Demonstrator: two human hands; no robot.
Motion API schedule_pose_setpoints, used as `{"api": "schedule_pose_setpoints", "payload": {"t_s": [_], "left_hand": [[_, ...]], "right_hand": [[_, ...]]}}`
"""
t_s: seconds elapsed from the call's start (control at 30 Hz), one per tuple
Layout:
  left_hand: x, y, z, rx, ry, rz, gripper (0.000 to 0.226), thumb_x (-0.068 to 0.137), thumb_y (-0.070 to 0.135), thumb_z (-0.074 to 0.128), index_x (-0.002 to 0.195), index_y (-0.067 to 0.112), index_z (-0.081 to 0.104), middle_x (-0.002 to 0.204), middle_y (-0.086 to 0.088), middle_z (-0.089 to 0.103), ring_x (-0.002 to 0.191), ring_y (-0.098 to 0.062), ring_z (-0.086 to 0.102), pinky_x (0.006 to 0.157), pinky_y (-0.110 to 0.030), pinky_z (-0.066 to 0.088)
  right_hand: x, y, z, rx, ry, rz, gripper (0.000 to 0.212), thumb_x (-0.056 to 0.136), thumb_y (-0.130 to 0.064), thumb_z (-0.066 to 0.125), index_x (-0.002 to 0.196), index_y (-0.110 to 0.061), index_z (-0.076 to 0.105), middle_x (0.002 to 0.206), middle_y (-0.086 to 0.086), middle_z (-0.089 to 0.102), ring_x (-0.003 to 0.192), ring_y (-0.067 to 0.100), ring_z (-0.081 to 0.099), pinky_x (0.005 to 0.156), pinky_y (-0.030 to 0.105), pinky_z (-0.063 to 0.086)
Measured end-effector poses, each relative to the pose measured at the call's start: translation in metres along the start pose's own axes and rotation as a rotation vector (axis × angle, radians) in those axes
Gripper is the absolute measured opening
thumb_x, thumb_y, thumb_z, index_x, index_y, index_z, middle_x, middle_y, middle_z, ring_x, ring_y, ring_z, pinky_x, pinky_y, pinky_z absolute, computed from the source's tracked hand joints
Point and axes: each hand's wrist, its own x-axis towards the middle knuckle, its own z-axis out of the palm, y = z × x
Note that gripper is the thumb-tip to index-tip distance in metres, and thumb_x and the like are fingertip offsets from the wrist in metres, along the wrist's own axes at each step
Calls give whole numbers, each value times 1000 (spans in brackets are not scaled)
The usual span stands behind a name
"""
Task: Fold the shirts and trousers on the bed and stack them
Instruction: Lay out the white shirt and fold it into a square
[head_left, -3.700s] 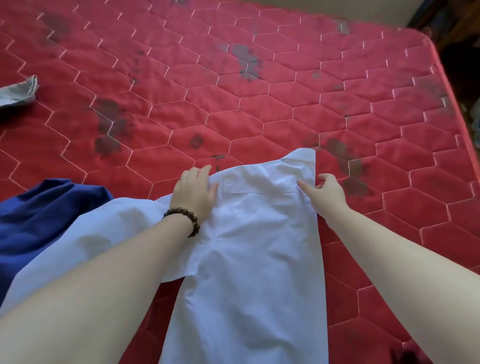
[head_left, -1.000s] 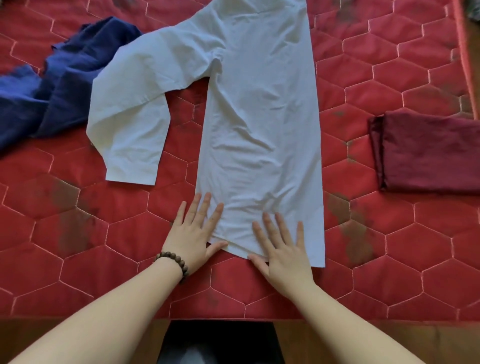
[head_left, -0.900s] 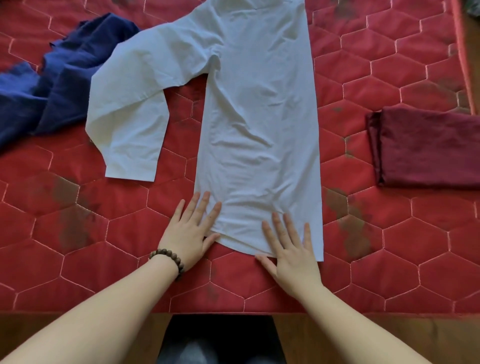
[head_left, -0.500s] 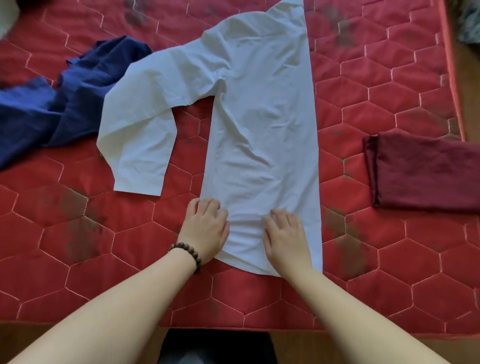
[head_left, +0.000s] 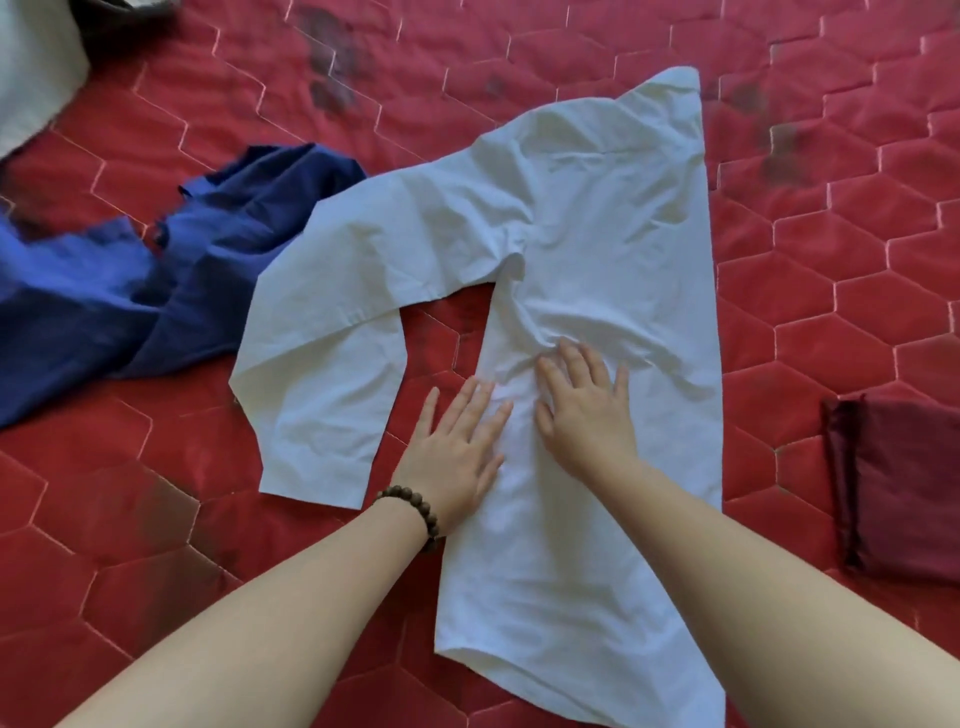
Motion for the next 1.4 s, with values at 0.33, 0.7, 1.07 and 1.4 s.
{"api": "schedule_pose_setpoints", "payload": {"t_s": [0.33,0.7,1.07,1.4], "left_hand": [[-21,-117,-36,-498,312,-1179,101,72,39,80,148,6,22,139,-22,42,127,-39,40,100,-50,34],[-18,-111,-33,-600,325,-1004,34,82,14,65,108,14,43,92,-7,59,90,-35,61,67,-34,39],[-31,-202,-170,-18,830,-705,64,71,-9,57,132,11,53,97,-17,64,86,-38,59,65,-45,49],[-54,-224,-97,-10,-28,-676,60,83,29,55,140,37,37,143,0,33,128,-23,33,99,-37,31]], "right_hand": [[74,-83,-33,-18,55,-346,60,92,-22,50,149,-23,29,161,7,8,149,27,0,118,52,-3],[124,-127,-19,-148,-15,-392,67,91,-12,42,152,-25,15,151,3,32,132,26,34,100,42,36],[124,-170,-87,93,219,-506,81,88,-33,60,153,-32,11,153,10,26,134,29,33,110,50,26],[138,-181,-61,-179,-310,-472,77,94,-41,54,153,-32,5,162,5,-6,149,27,-5,116,59,6]]}}
